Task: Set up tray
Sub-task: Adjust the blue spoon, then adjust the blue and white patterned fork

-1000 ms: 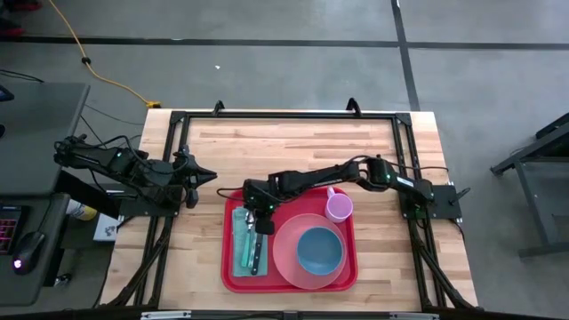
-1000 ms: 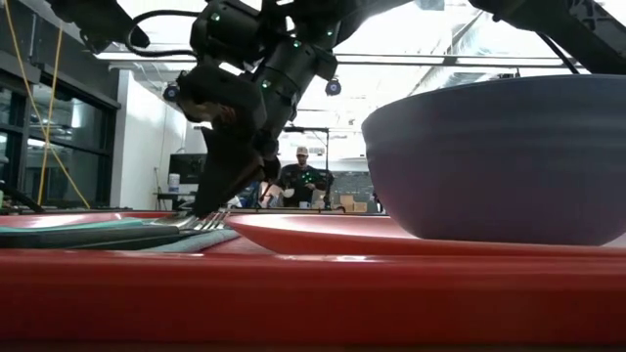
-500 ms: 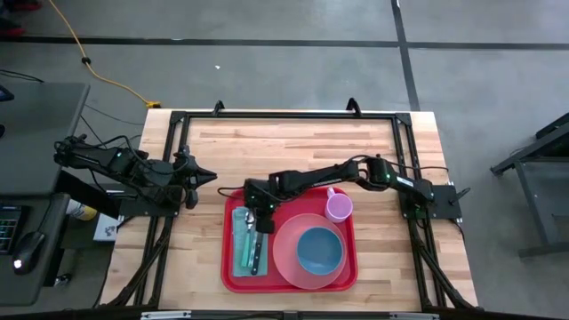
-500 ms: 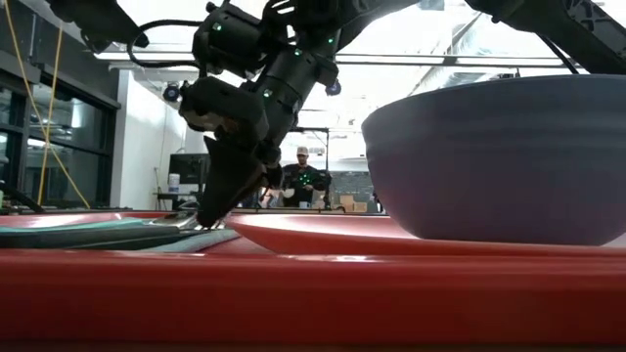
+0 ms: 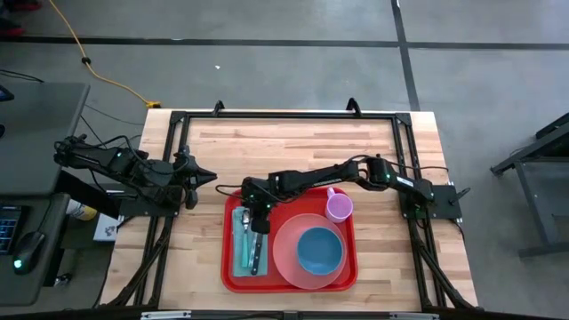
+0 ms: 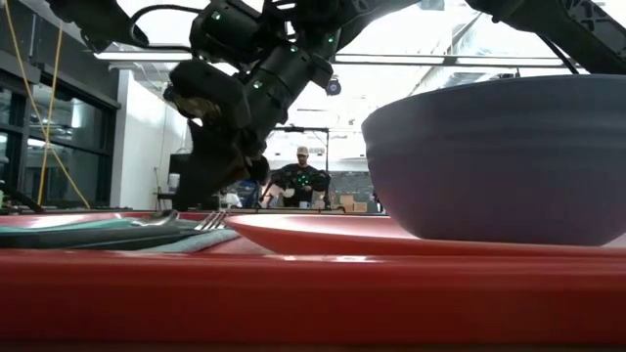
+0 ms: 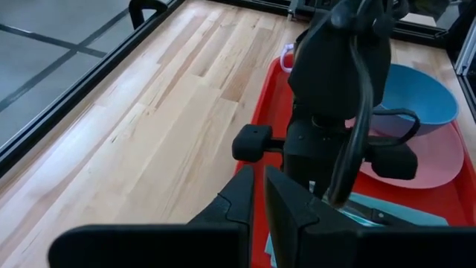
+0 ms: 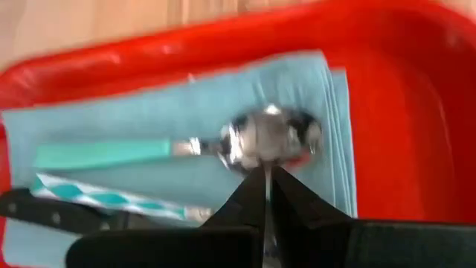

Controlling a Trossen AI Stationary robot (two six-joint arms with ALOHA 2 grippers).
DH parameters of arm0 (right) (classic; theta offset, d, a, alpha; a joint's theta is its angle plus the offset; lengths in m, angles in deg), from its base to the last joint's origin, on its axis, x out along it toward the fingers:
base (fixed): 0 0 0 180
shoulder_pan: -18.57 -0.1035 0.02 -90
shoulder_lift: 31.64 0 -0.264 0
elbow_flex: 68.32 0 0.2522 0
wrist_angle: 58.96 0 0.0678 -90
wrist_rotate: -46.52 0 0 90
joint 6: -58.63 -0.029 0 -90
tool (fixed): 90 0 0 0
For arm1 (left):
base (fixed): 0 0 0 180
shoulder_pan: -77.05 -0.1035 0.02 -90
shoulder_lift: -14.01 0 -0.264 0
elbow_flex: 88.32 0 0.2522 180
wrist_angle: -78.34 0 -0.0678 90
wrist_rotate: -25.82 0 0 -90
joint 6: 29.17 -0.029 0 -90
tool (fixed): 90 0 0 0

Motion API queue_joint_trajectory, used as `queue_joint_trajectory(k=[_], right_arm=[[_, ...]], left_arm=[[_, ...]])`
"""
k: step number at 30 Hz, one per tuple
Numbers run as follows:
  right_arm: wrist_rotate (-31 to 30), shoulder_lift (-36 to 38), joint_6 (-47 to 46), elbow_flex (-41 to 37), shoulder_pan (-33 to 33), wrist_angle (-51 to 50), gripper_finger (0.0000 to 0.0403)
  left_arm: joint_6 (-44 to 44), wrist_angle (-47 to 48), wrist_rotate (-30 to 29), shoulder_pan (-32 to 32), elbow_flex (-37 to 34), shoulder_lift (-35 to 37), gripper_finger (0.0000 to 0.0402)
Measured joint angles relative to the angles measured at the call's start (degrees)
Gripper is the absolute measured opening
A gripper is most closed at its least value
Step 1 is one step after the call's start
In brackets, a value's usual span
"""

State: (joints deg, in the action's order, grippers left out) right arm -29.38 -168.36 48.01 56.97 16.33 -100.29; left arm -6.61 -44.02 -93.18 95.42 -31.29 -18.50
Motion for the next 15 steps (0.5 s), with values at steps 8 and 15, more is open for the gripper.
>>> queue_joint_trajectory(k=[8, 15], right_arm=[[-2.41, 0.00, 0.08, 0.00, 0.21, -6.62, 0.0000], [-0.19, 0.02, -1.15, 1.55, 0.74, -7.79, 0.0000]], left_arm=[[0.15, 0.00, 0.39, 0.02, 0.00, 0.00, 0.0060], [0.17, 0.00, 0.44, 0.01, 0.00, 0.00, 0.0060]])
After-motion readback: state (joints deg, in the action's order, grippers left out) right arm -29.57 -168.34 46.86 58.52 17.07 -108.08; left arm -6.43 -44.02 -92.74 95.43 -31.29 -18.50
